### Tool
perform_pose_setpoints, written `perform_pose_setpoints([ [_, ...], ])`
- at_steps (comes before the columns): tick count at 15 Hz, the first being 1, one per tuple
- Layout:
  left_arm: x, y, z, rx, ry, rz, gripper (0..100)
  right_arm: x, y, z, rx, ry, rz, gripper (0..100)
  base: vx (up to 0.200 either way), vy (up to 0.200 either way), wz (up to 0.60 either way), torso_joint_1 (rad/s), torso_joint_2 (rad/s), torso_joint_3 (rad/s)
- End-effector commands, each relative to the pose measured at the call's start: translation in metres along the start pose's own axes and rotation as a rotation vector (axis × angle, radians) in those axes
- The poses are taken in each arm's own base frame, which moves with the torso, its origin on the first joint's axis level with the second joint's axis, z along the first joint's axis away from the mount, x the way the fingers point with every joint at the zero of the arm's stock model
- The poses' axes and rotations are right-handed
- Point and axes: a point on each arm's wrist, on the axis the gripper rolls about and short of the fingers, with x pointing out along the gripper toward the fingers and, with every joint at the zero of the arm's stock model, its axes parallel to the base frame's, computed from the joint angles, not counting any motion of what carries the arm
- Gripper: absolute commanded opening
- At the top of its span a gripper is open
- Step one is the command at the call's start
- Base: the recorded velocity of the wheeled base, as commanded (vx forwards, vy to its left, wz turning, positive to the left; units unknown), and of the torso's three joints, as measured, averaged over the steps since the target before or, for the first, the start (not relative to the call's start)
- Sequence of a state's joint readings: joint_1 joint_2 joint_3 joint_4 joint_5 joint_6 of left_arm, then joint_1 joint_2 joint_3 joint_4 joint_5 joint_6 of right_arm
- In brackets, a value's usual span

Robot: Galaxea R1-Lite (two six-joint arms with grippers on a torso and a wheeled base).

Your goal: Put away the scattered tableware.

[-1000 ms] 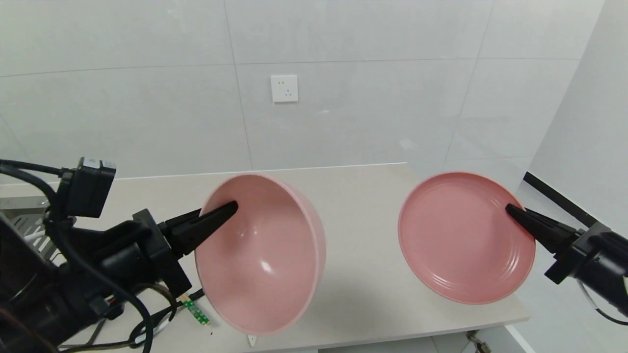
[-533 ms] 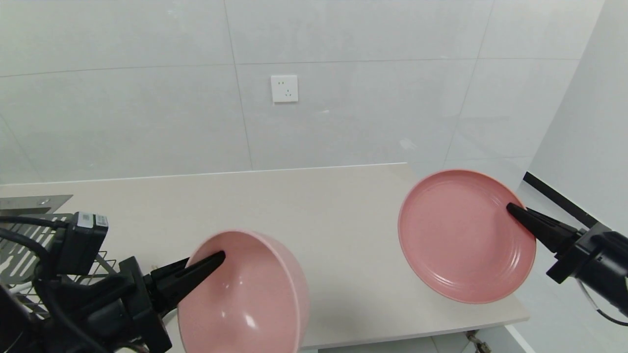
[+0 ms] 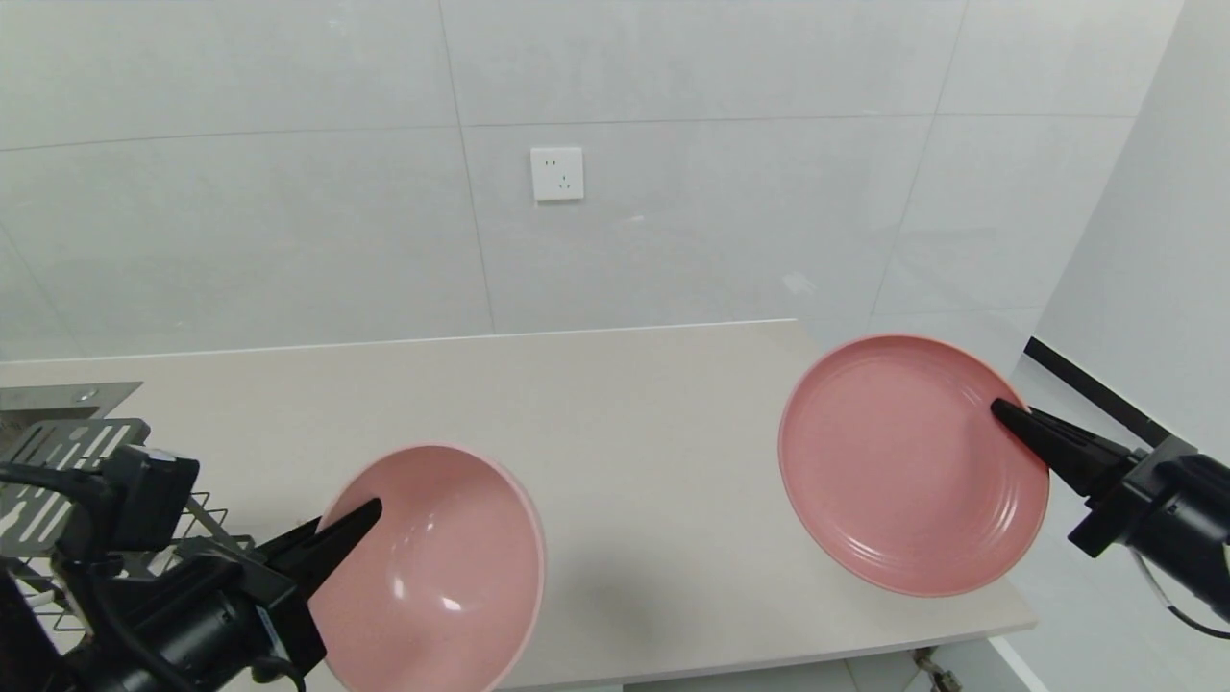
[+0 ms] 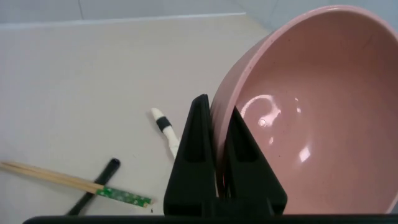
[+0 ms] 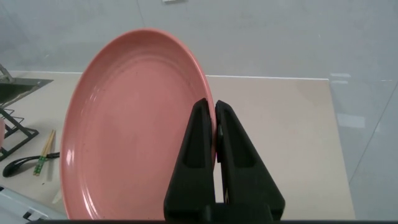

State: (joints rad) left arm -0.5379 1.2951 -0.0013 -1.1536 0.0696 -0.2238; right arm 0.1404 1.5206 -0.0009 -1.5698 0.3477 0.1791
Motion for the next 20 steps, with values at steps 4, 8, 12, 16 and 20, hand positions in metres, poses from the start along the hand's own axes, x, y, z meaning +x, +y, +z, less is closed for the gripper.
perform_pose_setpoints([
  [4, -0.0223, -0.0018, 0.0143, 0.159, -0.13, -0.016, 0, 0.0001, 0.0002, 0.0003, -0.003, -0.002, 0.002, 0, -0.2, 0.0, 0.0, 0.007, 0.01, 0.0],
  [8, -0.0216, -0.0016, 0.0115, 0.152, -0.102, -0.017, 0, -0.0001, -0.0004, -0.0002, -0.003, 0.001, 0.0, 0, -0.2, 0.0, 0.0, -0.005, 0.0, 0.005],
  [12, -0.0221, -0.002, 0.0094, 0.159, -0.082, -0.025, 0, 0.0002, 0.0, -0.0005, -0.019, 0.002, 0.001, 0, 0.0, 0.0, 0.0, 0.0, 0.0, 0.0],
  [16, -0.0218, -0.003, 0.0068, 0.161, -0.058, -0.036, 0, 0.0003, -0.0001, -0.0055, -0.01, 0.049, -0.002, 0, 0.0, 0.0, 0.0, -0.071, 0.17, 0.094],
  [20, -0.0223, -0.0029, 0.0065, 0.163, -0.055, -0.035, 0, -0.0004, -0.0004, -0.0084, -0.008, 0.079, -0.007, 0, 0.0, 0.0, 0.0, -0.167, 0.37, 0.203],
])
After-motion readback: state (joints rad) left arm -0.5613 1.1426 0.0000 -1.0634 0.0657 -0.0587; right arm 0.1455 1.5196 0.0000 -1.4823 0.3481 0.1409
